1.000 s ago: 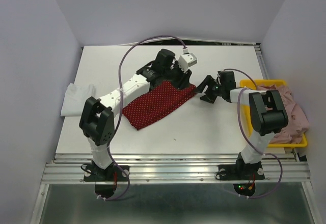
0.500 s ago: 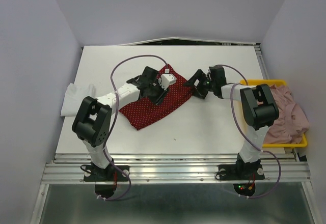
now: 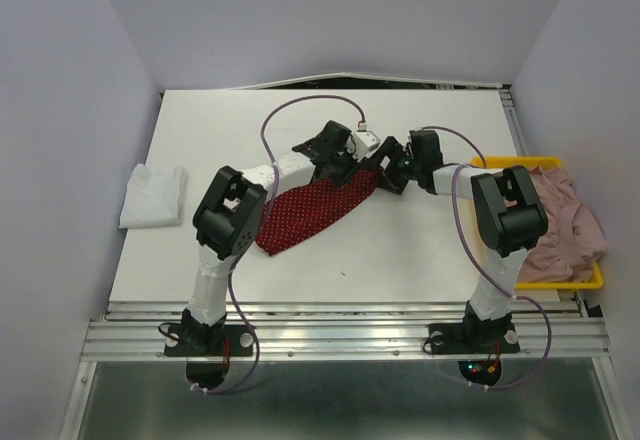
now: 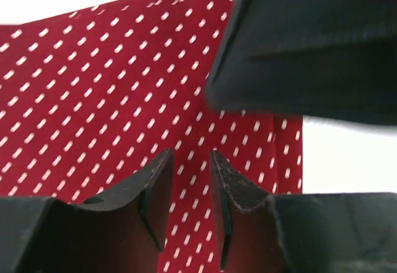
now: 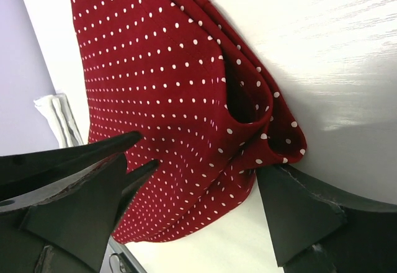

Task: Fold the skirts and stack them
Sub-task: Fold the skirt

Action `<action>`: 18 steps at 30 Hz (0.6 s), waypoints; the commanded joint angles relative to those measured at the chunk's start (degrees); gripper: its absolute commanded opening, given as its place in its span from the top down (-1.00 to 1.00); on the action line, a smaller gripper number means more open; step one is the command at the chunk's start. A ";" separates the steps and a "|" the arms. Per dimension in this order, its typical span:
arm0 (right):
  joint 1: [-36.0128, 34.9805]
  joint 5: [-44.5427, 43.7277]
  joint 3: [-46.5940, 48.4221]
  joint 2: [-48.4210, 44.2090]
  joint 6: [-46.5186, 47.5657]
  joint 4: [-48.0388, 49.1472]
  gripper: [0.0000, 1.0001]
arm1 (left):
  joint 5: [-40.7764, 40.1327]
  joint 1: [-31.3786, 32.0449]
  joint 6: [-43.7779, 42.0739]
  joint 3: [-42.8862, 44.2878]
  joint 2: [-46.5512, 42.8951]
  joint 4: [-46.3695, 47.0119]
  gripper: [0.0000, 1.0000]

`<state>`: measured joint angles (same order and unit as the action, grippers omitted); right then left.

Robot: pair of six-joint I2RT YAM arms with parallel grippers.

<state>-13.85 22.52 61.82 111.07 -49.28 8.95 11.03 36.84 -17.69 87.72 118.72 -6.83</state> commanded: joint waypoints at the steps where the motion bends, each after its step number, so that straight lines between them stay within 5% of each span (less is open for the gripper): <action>1: 0.57 -7.06 -3.20 3.01 3.49 -11.15 -0.81 | -2.15 1.74 0.56 3.42 2.22 0.94 0.19; 18: 1.10 -5.38 -1.71 5.65 5.15 -13.17 -0.70 | -0.39 8.07 -0.50 0.87 3.01 0.33 0.21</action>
<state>-13.08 23.62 62.06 111.53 -48.62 8.40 9.89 44.53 -17.72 88.84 122.30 -6.90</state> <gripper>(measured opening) 0.848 0.396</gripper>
